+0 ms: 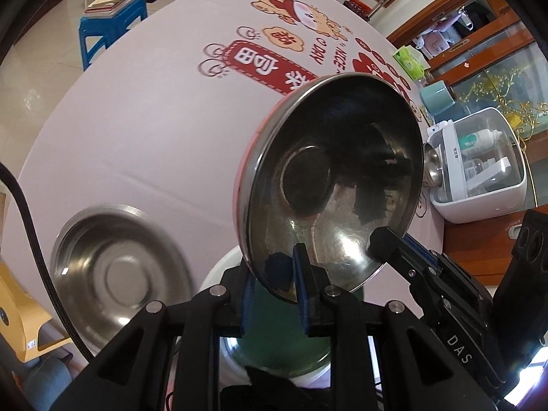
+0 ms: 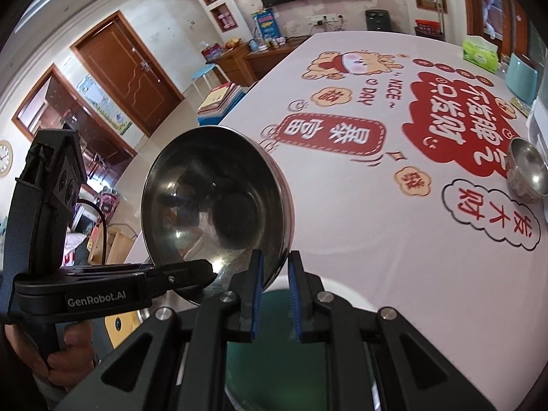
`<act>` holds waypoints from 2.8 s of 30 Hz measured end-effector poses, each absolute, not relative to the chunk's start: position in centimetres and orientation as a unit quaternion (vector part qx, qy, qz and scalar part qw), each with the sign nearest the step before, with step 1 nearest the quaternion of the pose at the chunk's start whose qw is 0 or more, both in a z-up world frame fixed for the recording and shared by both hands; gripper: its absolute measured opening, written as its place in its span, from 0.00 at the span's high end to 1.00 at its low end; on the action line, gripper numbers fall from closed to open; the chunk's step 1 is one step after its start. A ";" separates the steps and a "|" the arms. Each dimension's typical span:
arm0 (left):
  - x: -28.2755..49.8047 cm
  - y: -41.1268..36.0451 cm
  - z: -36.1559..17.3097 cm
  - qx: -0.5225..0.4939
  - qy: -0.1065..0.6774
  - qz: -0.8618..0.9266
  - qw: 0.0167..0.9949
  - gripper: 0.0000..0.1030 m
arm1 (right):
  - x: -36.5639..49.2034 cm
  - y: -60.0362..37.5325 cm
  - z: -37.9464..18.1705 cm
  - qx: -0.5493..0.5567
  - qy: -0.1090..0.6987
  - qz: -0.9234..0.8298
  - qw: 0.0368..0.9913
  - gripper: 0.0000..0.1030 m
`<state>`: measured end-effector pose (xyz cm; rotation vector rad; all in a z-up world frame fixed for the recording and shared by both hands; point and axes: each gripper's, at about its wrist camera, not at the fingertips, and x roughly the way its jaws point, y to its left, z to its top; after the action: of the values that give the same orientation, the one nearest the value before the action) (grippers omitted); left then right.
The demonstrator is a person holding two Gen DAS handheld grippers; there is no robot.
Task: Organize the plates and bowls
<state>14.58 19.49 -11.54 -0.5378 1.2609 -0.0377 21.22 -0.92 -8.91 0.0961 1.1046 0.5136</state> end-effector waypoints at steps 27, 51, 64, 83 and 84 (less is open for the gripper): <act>5.4 29.5 -13.5 -0.221 0.640 -0.023 0.736 0.79 | 14.3 9.7 -11.4 0.068 0.584 0.229 0.776 0.86; 6.7 31.3 -17.9 -0.130 0.700 -0.110 0.694 0.74 | 10.6 11.8 -14.4 0.140 0.605 0.106 0.777 0.86; 7.7 31.5 -17.4 -0.111 0.688 -0.141 0.703 0.68 | 11.0 11.9 -14.3 0.155 0.601 0.074 0.780 0.86; 6.0 31.8 -12.5 -0.101 0.592 -0.206 0.773 0.68 | 9.6 12.1 -13.2 0.160 0.575 0.062 0.800 0.86; 5.9 31.7 -12.3 -0.100 0.587 -0.206 0.776 0.68 | 9.4 12.0 -13.1 0.160 0.572 0.061 0.802 0.86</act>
<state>5.94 31.70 -12.30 -0.2168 1.2711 -0.4467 9.43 12.01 -13.06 0.3431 1.2263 0.1307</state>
